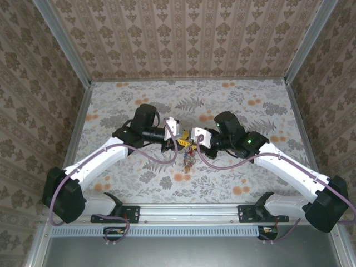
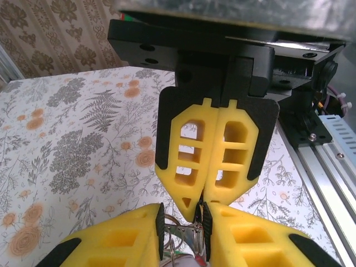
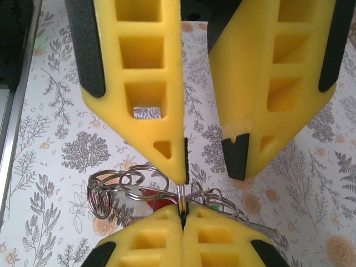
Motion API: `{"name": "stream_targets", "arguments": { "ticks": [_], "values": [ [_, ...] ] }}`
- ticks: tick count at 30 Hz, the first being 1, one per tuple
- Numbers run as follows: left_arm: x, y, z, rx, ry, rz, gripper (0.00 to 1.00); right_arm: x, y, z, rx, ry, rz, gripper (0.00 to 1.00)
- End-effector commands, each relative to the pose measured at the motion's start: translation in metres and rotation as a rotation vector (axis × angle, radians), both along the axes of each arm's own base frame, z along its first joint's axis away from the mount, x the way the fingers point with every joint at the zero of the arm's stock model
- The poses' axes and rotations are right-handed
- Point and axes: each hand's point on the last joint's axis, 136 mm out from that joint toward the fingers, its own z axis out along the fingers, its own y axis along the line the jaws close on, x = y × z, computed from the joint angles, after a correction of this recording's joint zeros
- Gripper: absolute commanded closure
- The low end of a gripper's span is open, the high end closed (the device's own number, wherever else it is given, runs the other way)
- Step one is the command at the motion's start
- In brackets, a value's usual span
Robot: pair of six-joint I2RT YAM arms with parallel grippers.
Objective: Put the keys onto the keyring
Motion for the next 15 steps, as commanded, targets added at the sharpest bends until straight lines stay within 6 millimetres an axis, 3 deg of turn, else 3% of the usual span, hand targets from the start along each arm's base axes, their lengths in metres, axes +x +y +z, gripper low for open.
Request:
{"name": "stream_targets", "arguments": {
  "ticks": [1,10,15],
  "values": [
    [-0.002,-0.002,-0.007,0.041,-0.017,-0.014,0.73,0.004,0.007,0.024,0.049,-0.052,0.011,1.0],
    [-0.01,-0.001,-0.01,0.05,0.005,-0.048,0.72,0.005,0.005,0.022,0.044,-0.058,-0.004,1.0],
    [-0.002,-0.005,-0.012,0.05,0.011,-0.015,0.72,0.006,0.004,0.014,0.034,-0.059,-0.007,1.0]
  ]
}}
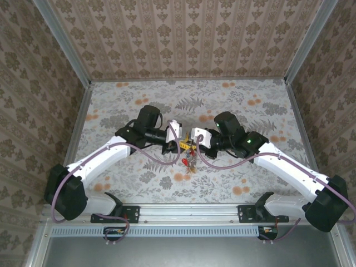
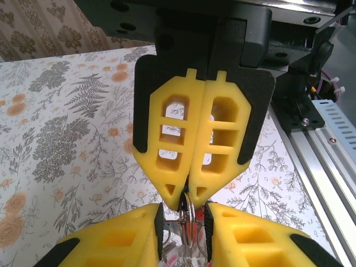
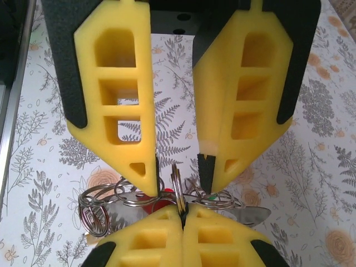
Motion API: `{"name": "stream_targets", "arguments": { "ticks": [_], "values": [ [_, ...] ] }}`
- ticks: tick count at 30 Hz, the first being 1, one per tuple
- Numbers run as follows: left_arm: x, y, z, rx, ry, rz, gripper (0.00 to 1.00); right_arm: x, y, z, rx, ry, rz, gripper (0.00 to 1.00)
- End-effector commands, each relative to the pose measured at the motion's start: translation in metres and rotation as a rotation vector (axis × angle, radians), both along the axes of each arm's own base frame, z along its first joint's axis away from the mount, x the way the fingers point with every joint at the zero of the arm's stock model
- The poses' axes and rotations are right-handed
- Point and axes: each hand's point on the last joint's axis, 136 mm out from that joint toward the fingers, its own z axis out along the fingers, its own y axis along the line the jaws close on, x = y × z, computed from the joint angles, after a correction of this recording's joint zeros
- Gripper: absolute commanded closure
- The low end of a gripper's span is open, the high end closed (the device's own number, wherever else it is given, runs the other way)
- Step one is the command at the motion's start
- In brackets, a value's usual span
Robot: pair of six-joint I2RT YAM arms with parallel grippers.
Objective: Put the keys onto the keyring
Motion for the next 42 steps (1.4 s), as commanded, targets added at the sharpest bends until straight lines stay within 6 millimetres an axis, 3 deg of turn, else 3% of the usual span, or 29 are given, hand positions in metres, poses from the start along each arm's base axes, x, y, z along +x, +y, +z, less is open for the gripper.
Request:
{"name": "stream_targets", "arguments": {
  "ticks": [1,4,14,17,19,22,30,42],
  "values": [
    [0.006,-0.005,0.002,0.006,-0.003,0.015,0.75,0.004,0.005,0.018,0.05,-0.06,0.002,1.0],
    [0.011,-0.007,0.0,0.015,0.001,0.032,0.89,0.003,0.008,0.024,0.08,-0.067,0.011,1.0],
    [0.009,-0.012,0.016,-0.036,0.007,0.031,1.0,0.004,0.008,0.024,0.091,-0.066,0.002,0.99],
    [0.004,-0.012,0.025,-0.097,0.012,0.006,1.0,0.002,0.005,0.028,0.156,-0.07,-0.008,0.77],
    [0.002,-0.011,0.033,-0.152,0.015,-0.011,1.0,-0.001,0.0,0.032,0.243,-0.045,-0.014,0.7],
    [-0.001,-0.009,0.045,-0.218,0.023,-0.034,1.0,-0.002,-0.012,0.039,0.362,-0.012,-0.034,0.74],
    [-0.009,-0.009,0.053,-0.278,0.016,-0.092,1.0,-0.018,-0.022,0.037,0.404,0.008,-0.053,0.85],
    [-0.014,-0.011,0.051,-0.27,0.017,-0.114,1.0,-0.008,-0.019,0.052,0.438,-0.047,-0.064,0.82]
  ]
}}
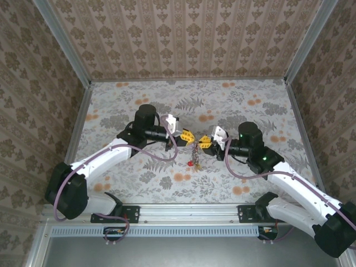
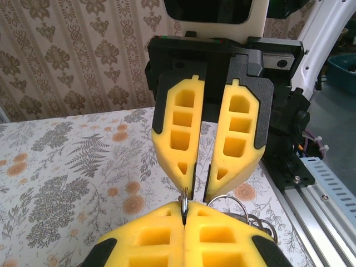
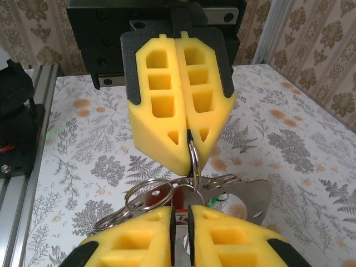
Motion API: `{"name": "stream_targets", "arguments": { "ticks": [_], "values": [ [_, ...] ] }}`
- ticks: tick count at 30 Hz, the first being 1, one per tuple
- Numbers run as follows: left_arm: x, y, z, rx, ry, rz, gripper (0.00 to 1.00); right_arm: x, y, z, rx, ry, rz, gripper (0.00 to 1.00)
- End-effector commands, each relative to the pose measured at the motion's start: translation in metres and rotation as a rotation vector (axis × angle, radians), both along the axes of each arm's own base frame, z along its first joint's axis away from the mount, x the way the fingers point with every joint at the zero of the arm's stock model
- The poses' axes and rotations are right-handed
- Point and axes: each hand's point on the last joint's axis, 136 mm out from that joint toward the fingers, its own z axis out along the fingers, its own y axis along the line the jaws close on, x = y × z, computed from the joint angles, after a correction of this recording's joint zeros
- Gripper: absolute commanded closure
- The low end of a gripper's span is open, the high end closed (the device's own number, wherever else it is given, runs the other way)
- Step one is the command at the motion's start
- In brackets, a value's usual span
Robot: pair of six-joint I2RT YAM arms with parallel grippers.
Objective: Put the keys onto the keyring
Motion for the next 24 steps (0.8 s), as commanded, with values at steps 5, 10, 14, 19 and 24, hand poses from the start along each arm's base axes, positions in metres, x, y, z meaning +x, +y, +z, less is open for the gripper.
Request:
{"name": "stream_targets", "arguments": {
  "ticks": [5,10,14,19,24],
  "values": [
    [-0.012,0.001,0.015,-0.045,-0.042,-0.042,1.0,0.007,0.007,0.014,0.02,-0.03,0.023,0.83],
    [-0.01,0.0,0.015,-0.043,-0.044,-0.035,1.0,0.009,0.01,0.016,0.036,-0.031,0.027,0.82],
    [-0.011,-0.002,0.013,-0.042,-0.042,-0.039,1.0,0.009,0.013,0.018,0.042,-0.029,0.043,0.83],
    [-0.01,-0.002,0.013,-0.039,-0.042,-0.031,1.0,0.01,0.009,0.017,0.022,-0.045,0.021,0.87],
    [-0.011,-0.002,0.016,-0.032,-0.038,-0.033,1.0,0.008,0.001,0.022,0.009,-0.074,-0.008,0.87]
  ]
}}
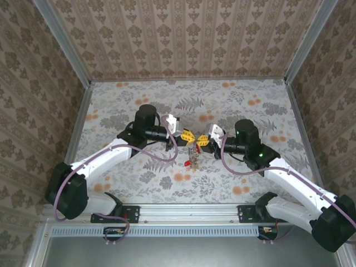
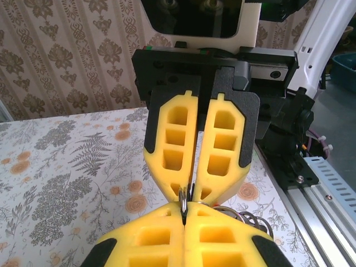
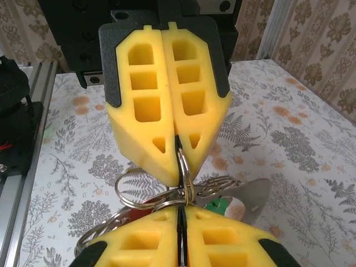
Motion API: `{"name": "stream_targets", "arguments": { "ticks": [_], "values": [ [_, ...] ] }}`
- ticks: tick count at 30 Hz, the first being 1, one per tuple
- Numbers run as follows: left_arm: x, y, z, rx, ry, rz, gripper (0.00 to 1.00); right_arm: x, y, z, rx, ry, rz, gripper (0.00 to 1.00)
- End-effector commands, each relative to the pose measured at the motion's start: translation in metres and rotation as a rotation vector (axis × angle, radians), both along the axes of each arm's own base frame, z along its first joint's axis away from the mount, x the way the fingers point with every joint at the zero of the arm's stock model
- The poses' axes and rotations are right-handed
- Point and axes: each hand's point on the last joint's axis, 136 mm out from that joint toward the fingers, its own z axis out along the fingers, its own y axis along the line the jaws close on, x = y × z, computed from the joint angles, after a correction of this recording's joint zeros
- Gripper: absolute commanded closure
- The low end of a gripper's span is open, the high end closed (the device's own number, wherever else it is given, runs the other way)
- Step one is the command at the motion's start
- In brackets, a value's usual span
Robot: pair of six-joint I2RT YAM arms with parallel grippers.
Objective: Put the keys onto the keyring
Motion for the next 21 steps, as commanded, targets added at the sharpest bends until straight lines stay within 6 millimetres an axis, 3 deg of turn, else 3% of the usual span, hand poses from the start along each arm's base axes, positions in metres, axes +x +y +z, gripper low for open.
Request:
{"name": "stream_targets", "arguments": {
  "ticks": [1,10,21],
  "values": [
    [-0.011,0.0,0.017,-0.037,-0.036,-0.041,1.0,0.001,-0.005,0.027,0.02,-0.087,-0.018,0.86],
    [-0.012,0.0,0.024,-0.043,-0.05,-0.024,1.0,-0.004,-0.003,0.034,0.03,-0.091,0.014,0.84],
    [-0.015,-0.004,0.028,-0.064,-0.058,-0.035,1.0,-0.003,0.007,0.022,0.038,-0.032,0.064,0.86]
  ]
}}
